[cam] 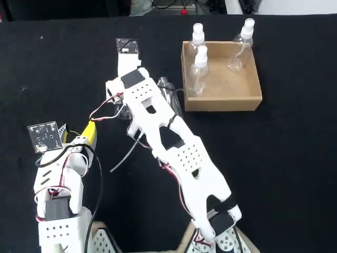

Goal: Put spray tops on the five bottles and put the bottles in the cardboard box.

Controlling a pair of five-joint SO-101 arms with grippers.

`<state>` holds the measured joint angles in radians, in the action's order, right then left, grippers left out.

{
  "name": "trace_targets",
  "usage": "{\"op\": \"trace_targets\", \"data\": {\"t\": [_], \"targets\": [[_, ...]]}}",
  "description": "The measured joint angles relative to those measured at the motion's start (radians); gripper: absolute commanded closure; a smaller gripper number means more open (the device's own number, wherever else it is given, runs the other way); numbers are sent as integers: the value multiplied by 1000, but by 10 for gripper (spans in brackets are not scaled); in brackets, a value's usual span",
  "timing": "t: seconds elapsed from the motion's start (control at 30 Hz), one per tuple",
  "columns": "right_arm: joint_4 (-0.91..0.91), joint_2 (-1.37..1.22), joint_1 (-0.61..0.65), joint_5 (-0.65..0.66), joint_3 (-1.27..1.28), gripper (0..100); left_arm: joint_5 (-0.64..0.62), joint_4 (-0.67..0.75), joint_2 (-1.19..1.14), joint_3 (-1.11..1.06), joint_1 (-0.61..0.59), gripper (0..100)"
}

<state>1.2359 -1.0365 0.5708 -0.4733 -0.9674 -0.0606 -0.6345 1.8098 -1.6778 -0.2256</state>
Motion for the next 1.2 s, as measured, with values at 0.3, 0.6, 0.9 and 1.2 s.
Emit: {"op": "trace_targets", "data": {"t": [0.3,0.6,0.9,1.2], "targets": [[0,0,-3,34,-2,715,-15,0,0,0,-106,744],[0,0,-11,34,-2,715,-75,0,0,0,-144,744],[0,0,-9,34,-25,721,-75,0,0,0,-144,744],[8,0,-9,37,-28,797,-75,0,0,0,-144,744]]}}
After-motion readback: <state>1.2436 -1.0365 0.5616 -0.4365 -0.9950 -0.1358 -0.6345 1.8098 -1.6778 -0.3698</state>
